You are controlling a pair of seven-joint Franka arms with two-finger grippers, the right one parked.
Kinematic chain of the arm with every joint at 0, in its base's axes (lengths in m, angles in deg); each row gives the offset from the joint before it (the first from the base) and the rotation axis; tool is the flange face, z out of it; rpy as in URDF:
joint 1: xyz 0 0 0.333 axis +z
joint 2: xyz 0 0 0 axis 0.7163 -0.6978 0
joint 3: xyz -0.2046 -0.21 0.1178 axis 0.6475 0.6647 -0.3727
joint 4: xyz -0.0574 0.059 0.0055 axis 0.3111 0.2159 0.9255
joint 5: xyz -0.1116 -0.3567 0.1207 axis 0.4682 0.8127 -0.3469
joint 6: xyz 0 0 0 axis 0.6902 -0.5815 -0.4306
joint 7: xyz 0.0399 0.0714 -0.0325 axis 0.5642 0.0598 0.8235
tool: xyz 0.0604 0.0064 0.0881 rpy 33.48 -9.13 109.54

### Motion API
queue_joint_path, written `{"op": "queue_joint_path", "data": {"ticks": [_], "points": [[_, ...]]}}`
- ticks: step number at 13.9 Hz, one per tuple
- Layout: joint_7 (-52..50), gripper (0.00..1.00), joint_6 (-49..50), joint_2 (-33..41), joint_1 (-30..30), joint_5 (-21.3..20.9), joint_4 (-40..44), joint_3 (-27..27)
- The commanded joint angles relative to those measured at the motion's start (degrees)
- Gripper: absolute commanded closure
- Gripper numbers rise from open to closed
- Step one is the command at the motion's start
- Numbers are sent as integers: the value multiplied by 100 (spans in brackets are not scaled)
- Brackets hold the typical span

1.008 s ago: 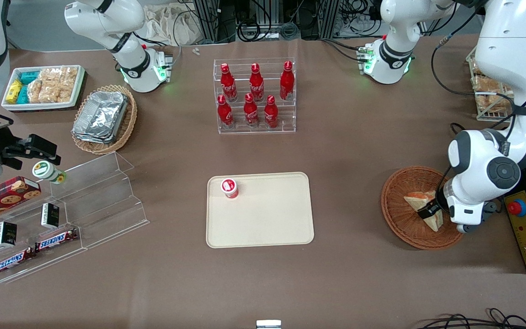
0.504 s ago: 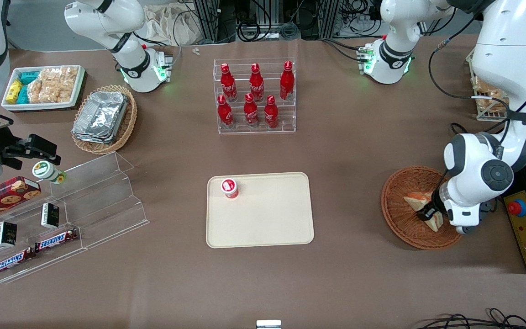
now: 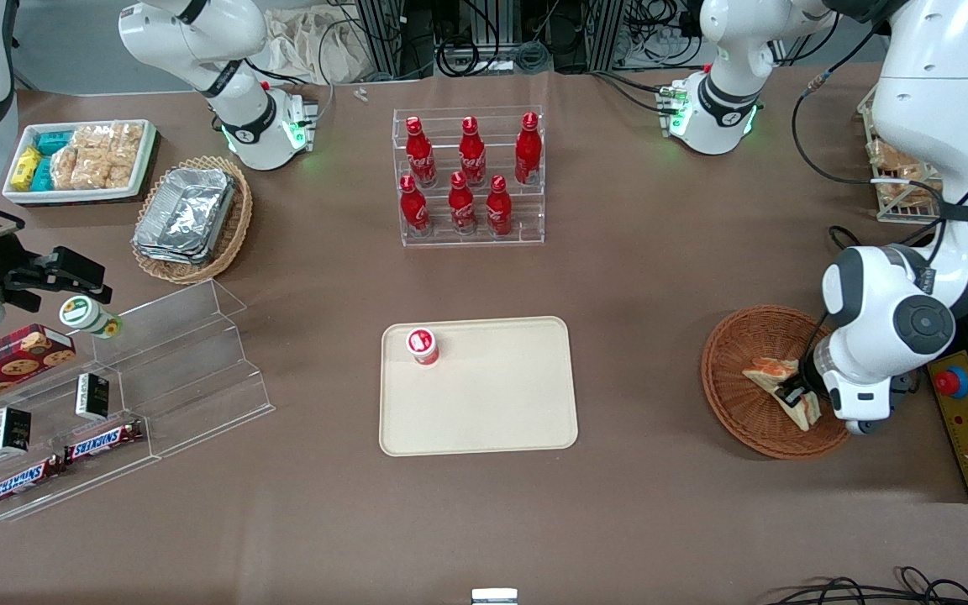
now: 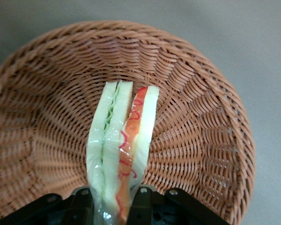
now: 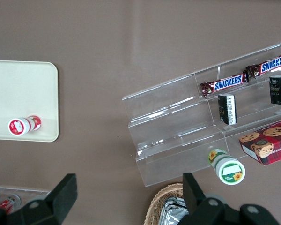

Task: Place sandwich from basket to tray
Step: 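Carry the held sandwich from the basket over the cream tray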

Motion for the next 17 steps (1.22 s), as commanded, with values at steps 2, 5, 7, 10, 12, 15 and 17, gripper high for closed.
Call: {"op": "queue_joint_path", "data": {"ticks": [2,5,7,10,12,15,17], "points": [[518,100,1597,93,-46,-49,1116,317],[740,100,2715,76,-46,-5,2056,905],[732,100,2902,93,-46,-5,2278,1432],[757,100,2824,-55,-81,-49,2357,2189],[767,100,2640,-406,-527,-93,2559,2270],[810,100,1736,-1003,-950,-84,2762,2261],[819,100,1427,-1303,-1319,-136,2753,2243]]}}
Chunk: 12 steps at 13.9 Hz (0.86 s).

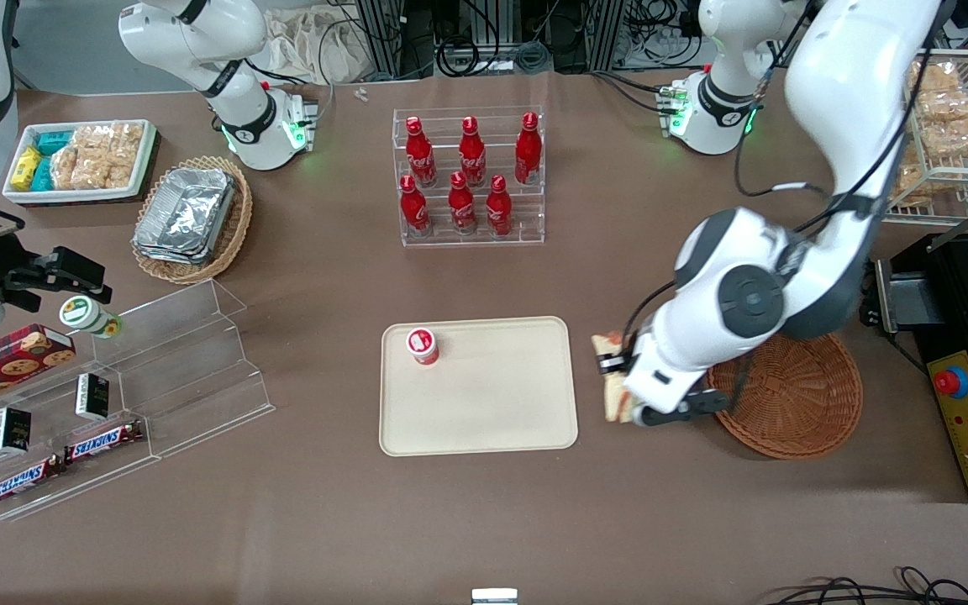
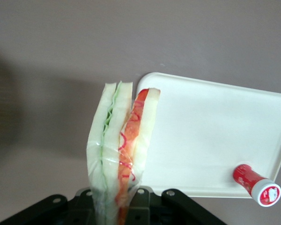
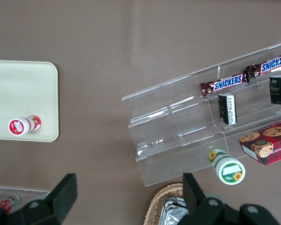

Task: Place sandwich from basket to tray
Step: 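Carry the held sandwich from the basket over the cream tray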

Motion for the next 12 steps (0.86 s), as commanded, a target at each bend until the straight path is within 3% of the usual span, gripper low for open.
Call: {"op": "queue_joint_path", "data": {"ticks": [1,3,12], "points": [[87,100,-291,-569,-494,-312,340,-65],[25,100,-555,-850,-671,-690,313,-75],[16,100,-969,-1616,-813,-718,305,-136]]}}
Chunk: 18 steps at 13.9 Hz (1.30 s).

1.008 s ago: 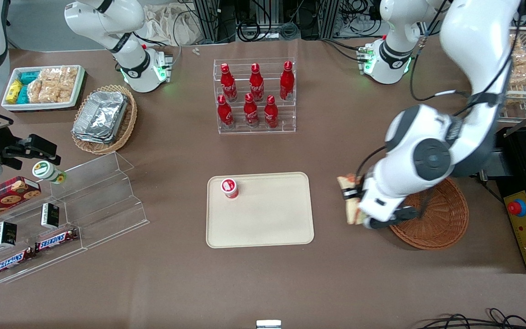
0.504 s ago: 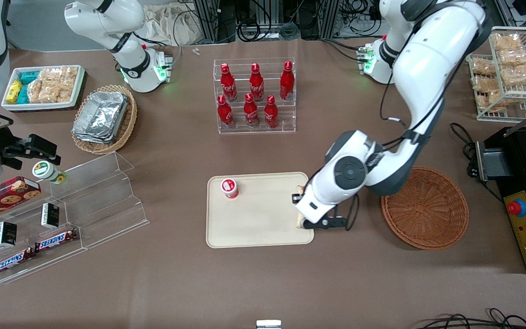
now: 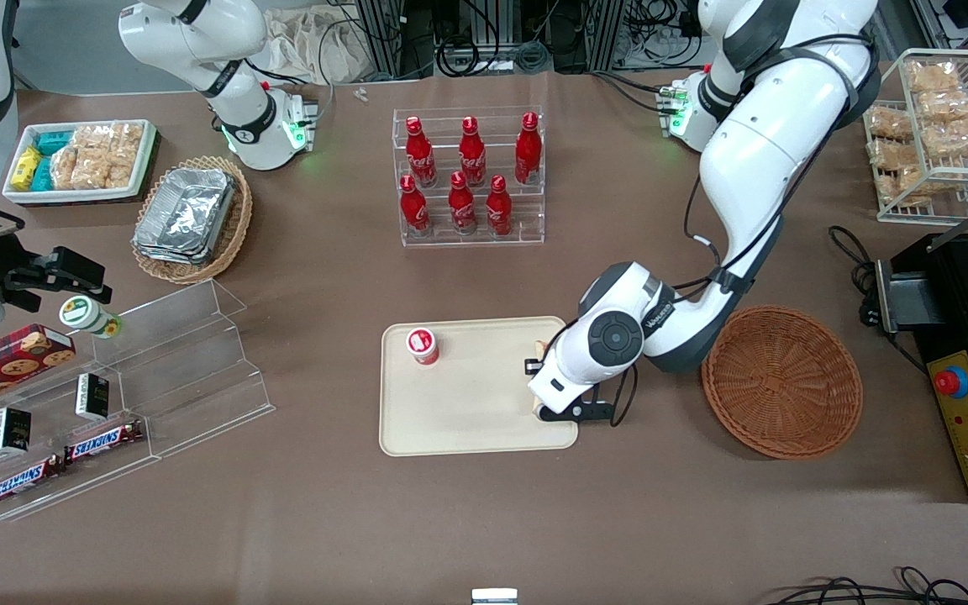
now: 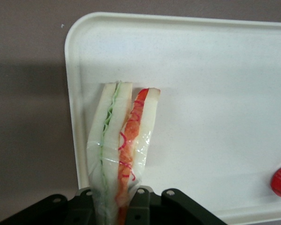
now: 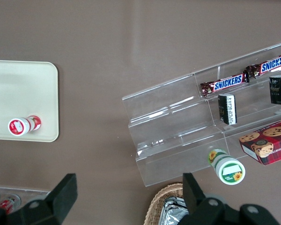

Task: Place sandwich from basket to tray
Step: 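Lower the sandwich onto the tray and open the left gripper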

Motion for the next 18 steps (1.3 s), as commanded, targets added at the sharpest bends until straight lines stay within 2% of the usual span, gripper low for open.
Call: {"op": "queue_joint_path", "data": {"ticks": [1,2,3,4,8,13,15,18], "points": [[-3,100,-38,-234,-103,-105,241,-69],[-3,81,-38,-260,-103,-96,267,-69],[-3,28,-47,-269,-103,-96,276,-69],[6,1,-47,-269,-103,-105,276,-78],[-21,1,84,28,29,-17,302,-69],[-3,0,1163,608,283,88,609,-34],[172,0,1621,1021,616,526,628,-34],[1241,0,2745,1864,1284,1019,610,-43]]}}
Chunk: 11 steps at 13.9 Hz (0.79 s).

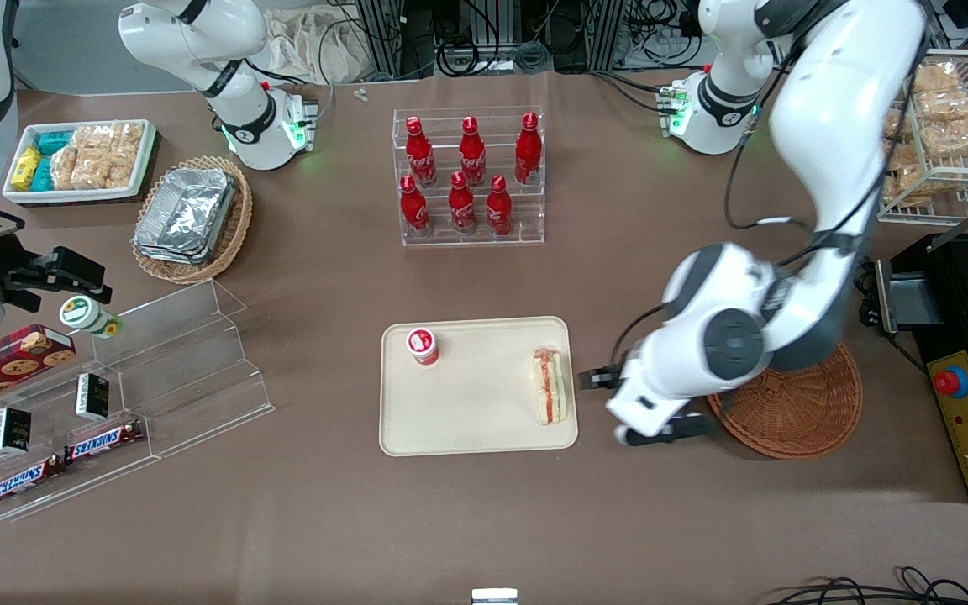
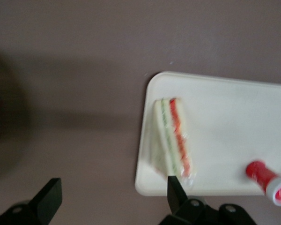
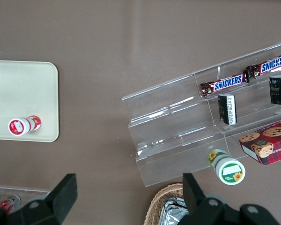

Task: Place sandwich from basket to tray

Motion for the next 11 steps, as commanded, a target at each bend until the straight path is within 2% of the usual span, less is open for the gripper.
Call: {"op": "queue_joint_path", "data": {"ticks": [1,3,6,8,11], "points": [[855,0,858,928,603,343,-229,-1],[1086,0,1212,1474,868,282,-430,-27],[2033,0,1335,2054,1474,352,-878,-18],[2315,0,1292,2459,1633,352,-1317,-18],[2948,0,1301,2557,2054,431,-1372,-10]]}}
